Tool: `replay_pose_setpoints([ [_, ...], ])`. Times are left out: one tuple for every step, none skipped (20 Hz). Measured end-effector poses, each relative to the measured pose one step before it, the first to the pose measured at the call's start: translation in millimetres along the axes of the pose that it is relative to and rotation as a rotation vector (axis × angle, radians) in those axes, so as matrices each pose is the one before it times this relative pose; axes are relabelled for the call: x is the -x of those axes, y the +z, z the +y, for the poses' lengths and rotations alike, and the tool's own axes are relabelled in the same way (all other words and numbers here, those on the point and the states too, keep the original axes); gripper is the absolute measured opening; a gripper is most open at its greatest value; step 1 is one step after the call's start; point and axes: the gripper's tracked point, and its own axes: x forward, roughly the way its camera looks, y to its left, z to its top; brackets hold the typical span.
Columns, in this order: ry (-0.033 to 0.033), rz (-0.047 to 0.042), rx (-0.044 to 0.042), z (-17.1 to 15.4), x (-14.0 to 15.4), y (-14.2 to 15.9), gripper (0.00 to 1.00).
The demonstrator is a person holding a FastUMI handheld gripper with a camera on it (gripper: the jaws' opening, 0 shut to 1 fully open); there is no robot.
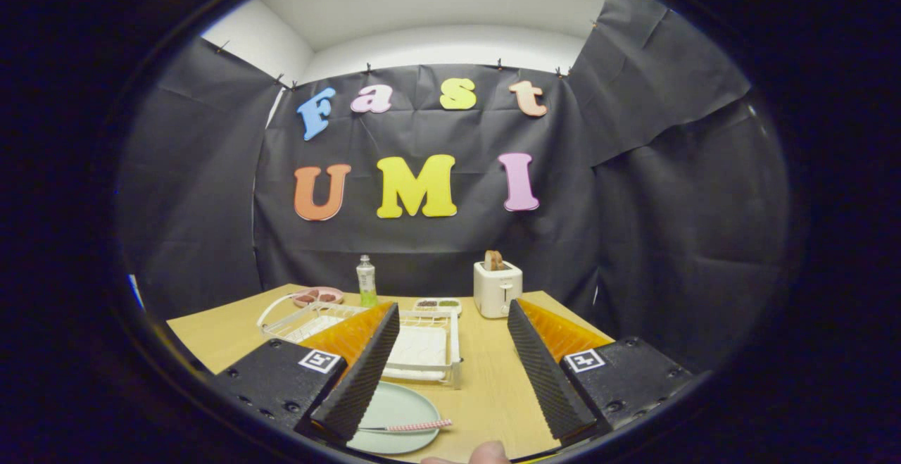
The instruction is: Take the plate from the dish rack, then take the spoon from the basket and place it into the plate.
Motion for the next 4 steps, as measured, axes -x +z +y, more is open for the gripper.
replay_pose_setpoints([
  [-0.00087, -0.00452, 0.00545, 1.59, -2.25, 0.89, 1.0],
  [0.00046, -0.00337, 0.00511, 1.1, 0.05, 0.7, 1.0],
  [0.00272, -0.0059, 0.00248, 2.23, -0.7, 1.71, 1.0],
  [0.00046, -0.0038, 0.00357, 0.96, -0.16, 1.02, 1.0],
])
